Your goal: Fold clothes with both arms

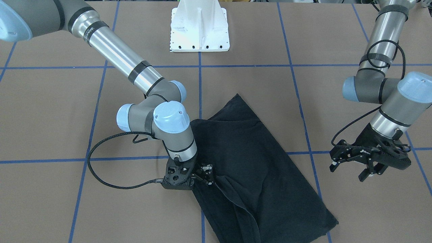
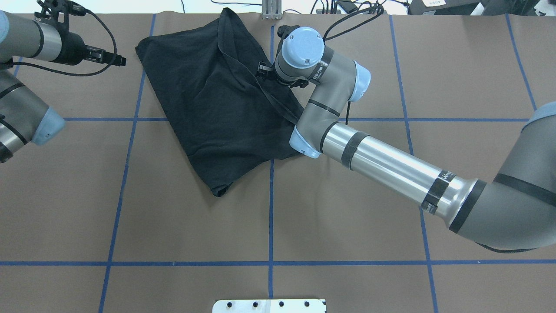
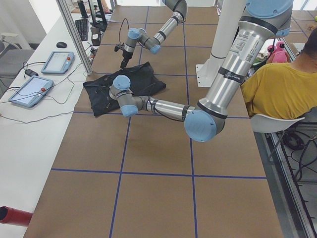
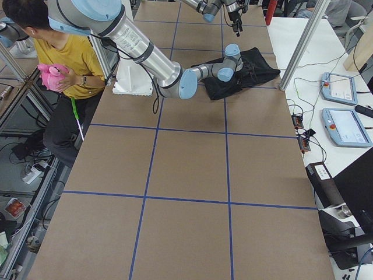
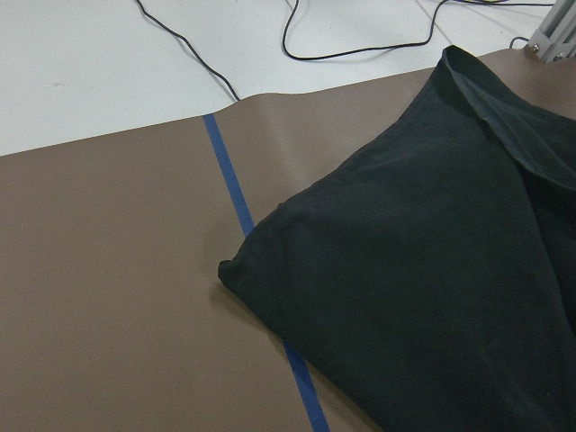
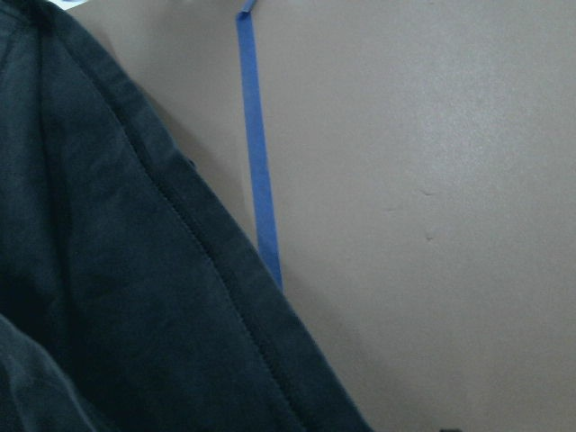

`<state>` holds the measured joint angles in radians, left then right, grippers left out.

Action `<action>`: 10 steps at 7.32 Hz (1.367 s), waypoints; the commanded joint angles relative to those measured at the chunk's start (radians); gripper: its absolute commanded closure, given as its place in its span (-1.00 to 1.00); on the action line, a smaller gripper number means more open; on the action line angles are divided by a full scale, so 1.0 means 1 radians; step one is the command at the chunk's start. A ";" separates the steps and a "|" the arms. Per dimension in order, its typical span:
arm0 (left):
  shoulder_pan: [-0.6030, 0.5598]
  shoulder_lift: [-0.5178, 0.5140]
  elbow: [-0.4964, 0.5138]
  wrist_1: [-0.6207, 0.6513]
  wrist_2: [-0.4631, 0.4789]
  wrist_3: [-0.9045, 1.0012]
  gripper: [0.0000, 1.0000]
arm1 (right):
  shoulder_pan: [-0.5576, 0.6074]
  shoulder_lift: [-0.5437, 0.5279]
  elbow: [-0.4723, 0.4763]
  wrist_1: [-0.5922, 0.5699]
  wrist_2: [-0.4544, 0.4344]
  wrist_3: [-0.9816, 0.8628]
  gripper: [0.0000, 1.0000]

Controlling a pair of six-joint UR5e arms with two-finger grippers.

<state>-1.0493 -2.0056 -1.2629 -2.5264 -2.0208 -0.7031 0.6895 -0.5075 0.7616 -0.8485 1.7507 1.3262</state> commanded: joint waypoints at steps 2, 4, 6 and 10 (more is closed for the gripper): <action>0.002 0.008 -0.001 0.000 0.002 -0.010 -1.00 | -0.002 -0.009 0.001 -0.013 0.000 -0.007 -0.68; 0.002 0.010 -0.001 -0.002 0.002 -0.012 -1.00 | -0.019 -0.005 0.002 -0.012 -0.022 0.004 -0.23; 0.002 0.010 0.000 -0.008 0.002 -0.012 -1.00 | -0.028 -0.009 0.004 -0.010 -0.037 -0.001 -0.22; 0.002 0.010 0.000 -0.008 0.002 -0.012 -1.00 | -0.025 -0.052 0.077 -0.010 -0.036 0.007 1.00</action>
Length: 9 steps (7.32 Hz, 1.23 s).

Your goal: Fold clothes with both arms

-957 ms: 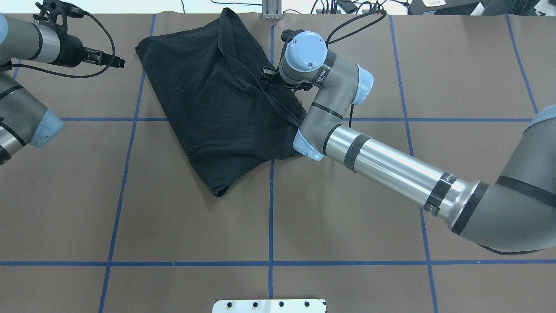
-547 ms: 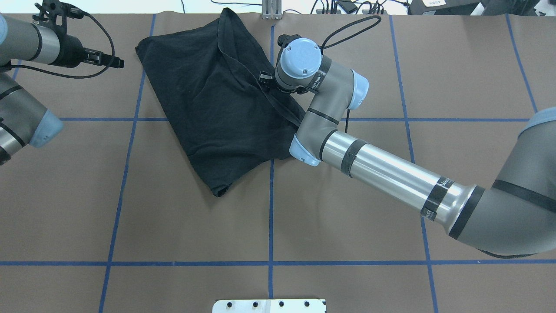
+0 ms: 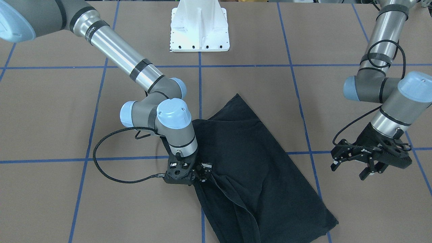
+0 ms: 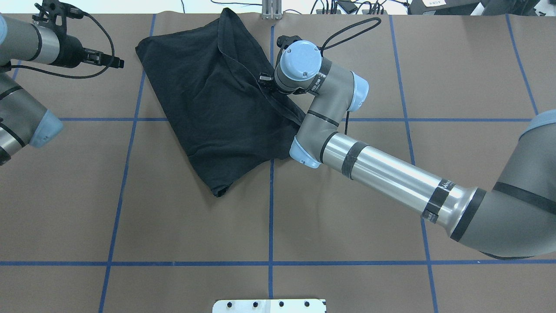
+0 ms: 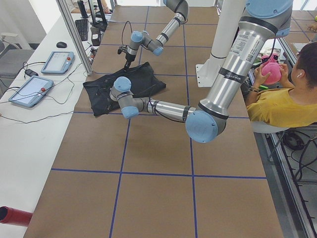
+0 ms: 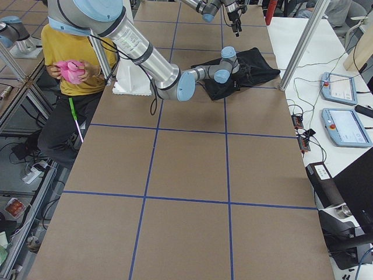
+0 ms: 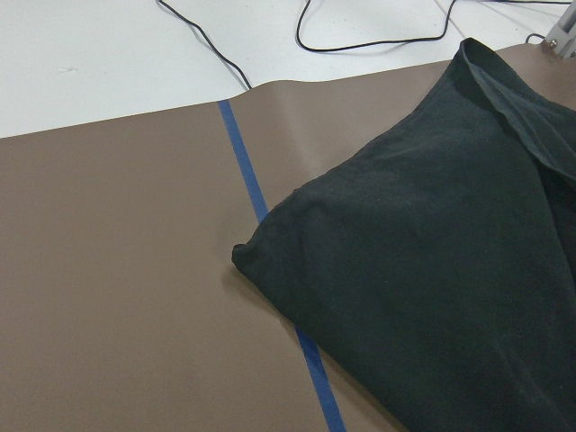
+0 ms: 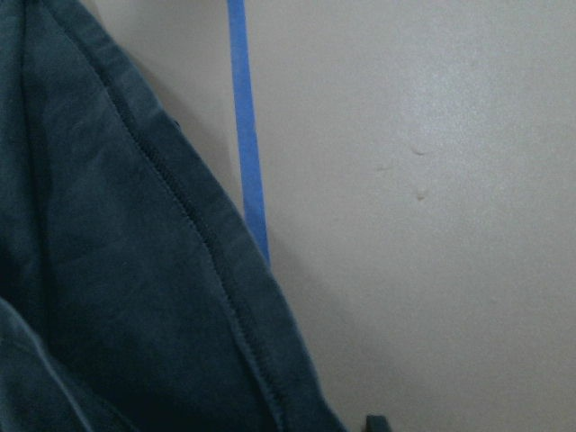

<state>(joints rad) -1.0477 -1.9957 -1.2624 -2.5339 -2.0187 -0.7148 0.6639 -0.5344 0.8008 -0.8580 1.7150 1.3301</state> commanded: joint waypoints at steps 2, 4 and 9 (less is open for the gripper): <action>0.000 0.000 0.000 0.000 0.000 0.000 -1.00 | 0.002 -0.033 0.073 -0.003 0.006 0.006 1.00; 0.001 0.000 0.001 0.000 0.000 0.002 -1.00 | 0.006 -0.166 0.224 -0.003 0.015 -0.002 1.00; 0.028 0.000 0.000 -0.014 0.002 -0.012 -1.00 | -0.099 -0.573 0.815 -0.207 -0.070 0.037 1.00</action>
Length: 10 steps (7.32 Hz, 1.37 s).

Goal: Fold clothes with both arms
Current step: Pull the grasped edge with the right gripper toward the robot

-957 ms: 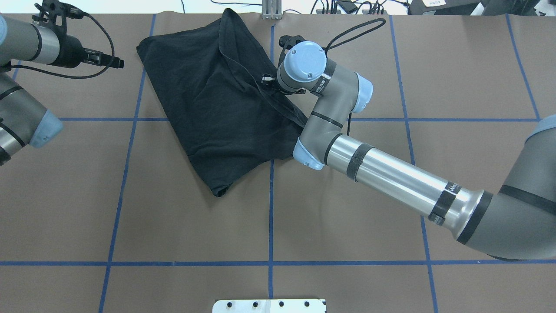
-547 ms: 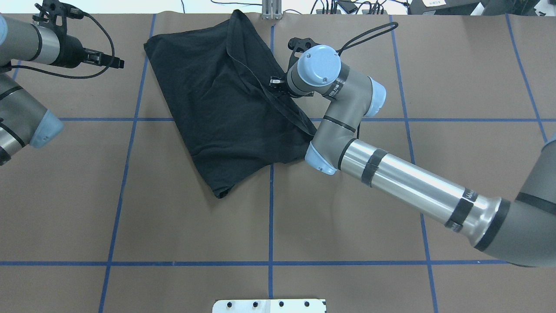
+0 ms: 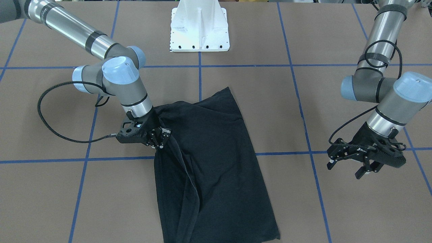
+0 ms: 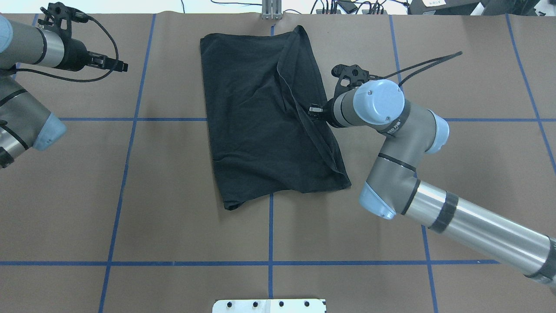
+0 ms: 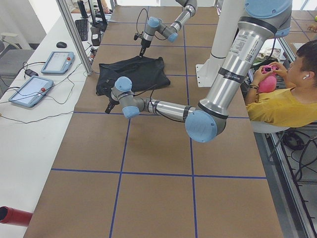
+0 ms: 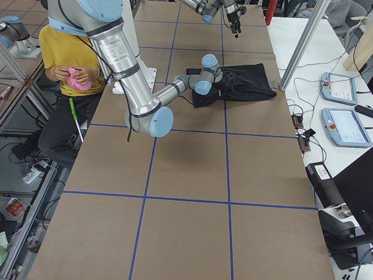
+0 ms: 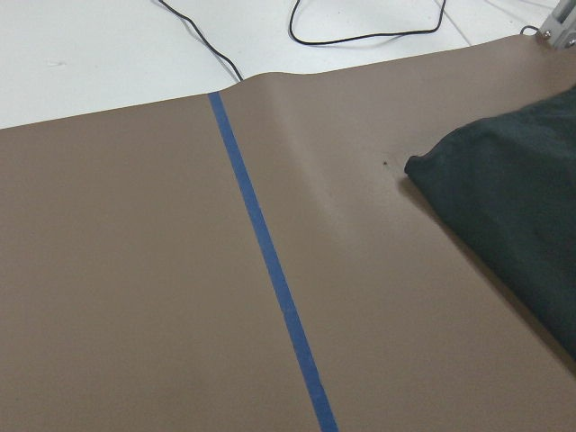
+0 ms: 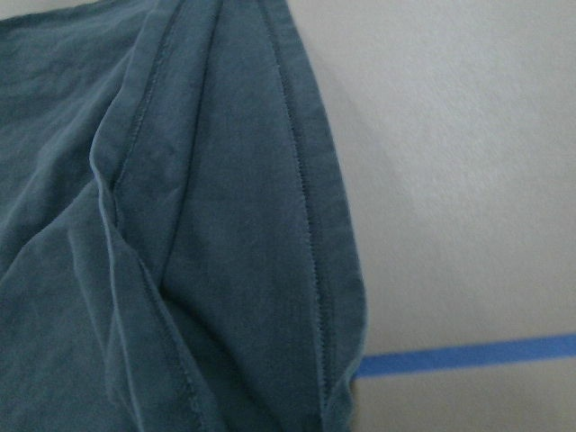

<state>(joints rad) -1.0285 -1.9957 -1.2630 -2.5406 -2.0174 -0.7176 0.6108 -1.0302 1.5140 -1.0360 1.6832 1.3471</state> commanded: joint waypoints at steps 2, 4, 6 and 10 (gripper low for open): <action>0.021 0.000 -0.001 -0.009 0.000 -0.017 -1.00 | -0.092 -0.146 0.175 -0.029 -0.079 0.033 1.00; 0.025 -0.002 0.001 -0.018 0.000 -0.022 -1.00 | -0.092 -0.160 0.178 -0.029 -0.080 0.030 1.00; 0.031 -0.002 0.002 -0.018 0.000 -0.023 -1.00 | -0.089 -0.159 0.187 -0.029 -0.071 0.021 1.00; 0.033 0.000 0.002 -0.020 0.000 -0.023 -1.00 | -0.075 -0.032 0.366 -0.491 -0.026 -0.031 -1.00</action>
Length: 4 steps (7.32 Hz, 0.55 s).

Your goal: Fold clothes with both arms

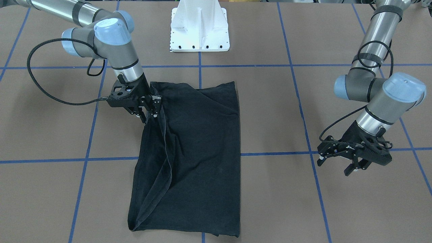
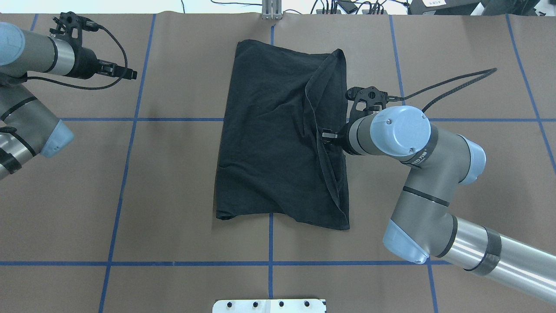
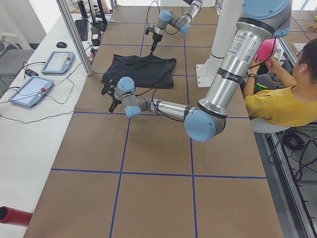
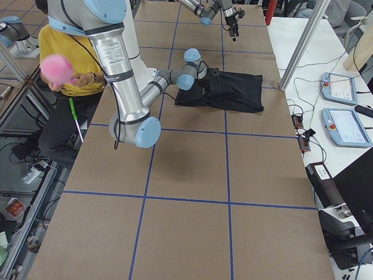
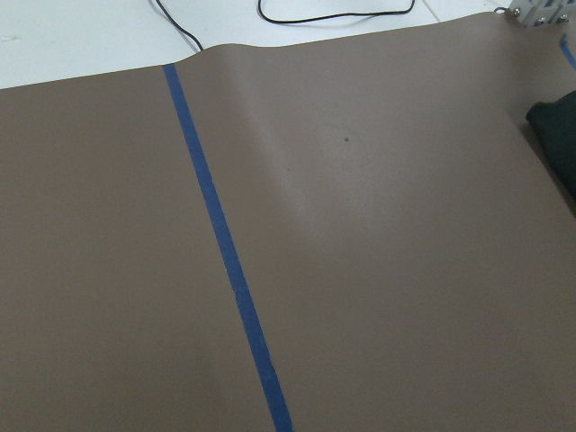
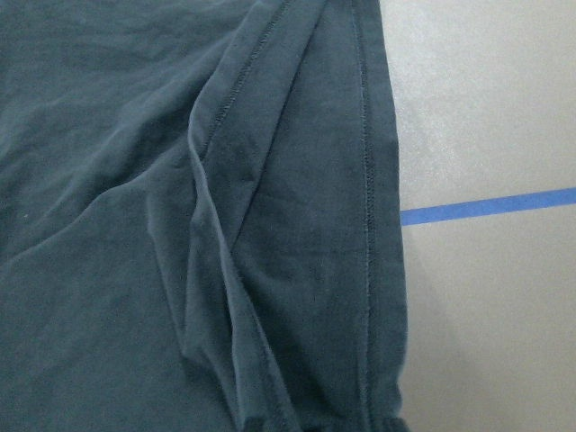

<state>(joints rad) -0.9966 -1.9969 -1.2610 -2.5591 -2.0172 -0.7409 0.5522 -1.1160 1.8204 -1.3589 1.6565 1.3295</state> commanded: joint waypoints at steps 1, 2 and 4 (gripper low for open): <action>0.001 0.001 0.003 -0.001 0.000 0.000 -1.00 | -0.093 0.074 0.059 -0.213 -0.071 -0.012 -1.00; 0.003 0.001 0.003 -0.001 0.000 0.000 -1.00 | -0.166 0.073 0.051 -0.223 -0.160 -0.012 -1.00; 0.006 0.001 0.011 -0.001 0.000 0.000 -1.00 | -0.211 0.058 0.053 -0.258 -0.175 -0.022 -0.98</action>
<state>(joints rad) -0.9928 -1.9957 -1.2541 -2.5595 -2.0172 -0.7409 0.3755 -1.0515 1.8724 -1.5958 1.4998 1.3147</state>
